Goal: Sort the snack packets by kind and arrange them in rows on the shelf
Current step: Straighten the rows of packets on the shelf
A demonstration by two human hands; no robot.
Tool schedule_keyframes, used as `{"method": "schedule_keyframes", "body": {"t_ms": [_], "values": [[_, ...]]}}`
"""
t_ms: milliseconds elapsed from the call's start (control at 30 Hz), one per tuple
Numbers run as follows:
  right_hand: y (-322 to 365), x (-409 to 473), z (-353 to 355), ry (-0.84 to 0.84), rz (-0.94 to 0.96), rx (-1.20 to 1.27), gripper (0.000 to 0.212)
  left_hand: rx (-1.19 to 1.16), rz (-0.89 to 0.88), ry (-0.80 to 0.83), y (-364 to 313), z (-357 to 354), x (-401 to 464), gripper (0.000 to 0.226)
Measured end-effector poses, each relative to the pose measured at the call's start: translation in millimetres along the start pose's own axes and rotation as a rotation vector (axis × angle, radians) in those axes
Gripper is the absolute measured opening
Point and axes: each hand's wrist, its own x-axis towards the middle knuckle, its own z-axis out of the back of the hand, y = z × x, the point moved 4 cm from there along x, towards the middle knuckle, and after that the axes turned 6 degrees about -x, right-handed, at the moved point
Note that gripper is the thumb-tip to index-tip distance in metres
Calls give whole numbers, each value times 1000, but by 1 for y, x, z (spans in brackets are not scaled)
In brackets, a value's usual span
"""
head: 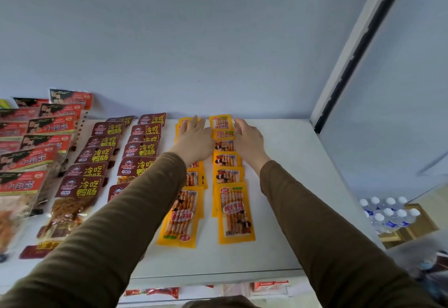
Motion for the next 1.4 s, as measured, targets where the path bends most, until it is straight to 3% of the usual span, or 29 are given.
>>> {"method": "schedule_keyframes", "body": {"t_ms": [267,367,467,633,767,900,1133,1400], "values": [[-2,-7,5,78,-16,-3,48,-29,-76,-12,15,5,-2,51],[0,-17,24,0,-80,152,45,-114,-114,-124,35,29,-17,55],[15,-37,41,-119,85,73,37,-136,-117,-202,66,49,-50,54],[43,-78,29,45,395,-212,29,-16,-102,-48,88,39,-120,63],[53,-107,15,99,495,-412,26,16,-69,106,83,18,-160,82],[59,-119,5,35,509,-576,27,52,-68,206,72,0,-174,87],[64,-129,2,-8,464,-522,33,29,-82,170,65,-15,-178,116],[60,-135,2,-6,462,-482,31,44,-62,179,60,-18,-181,112]]}}
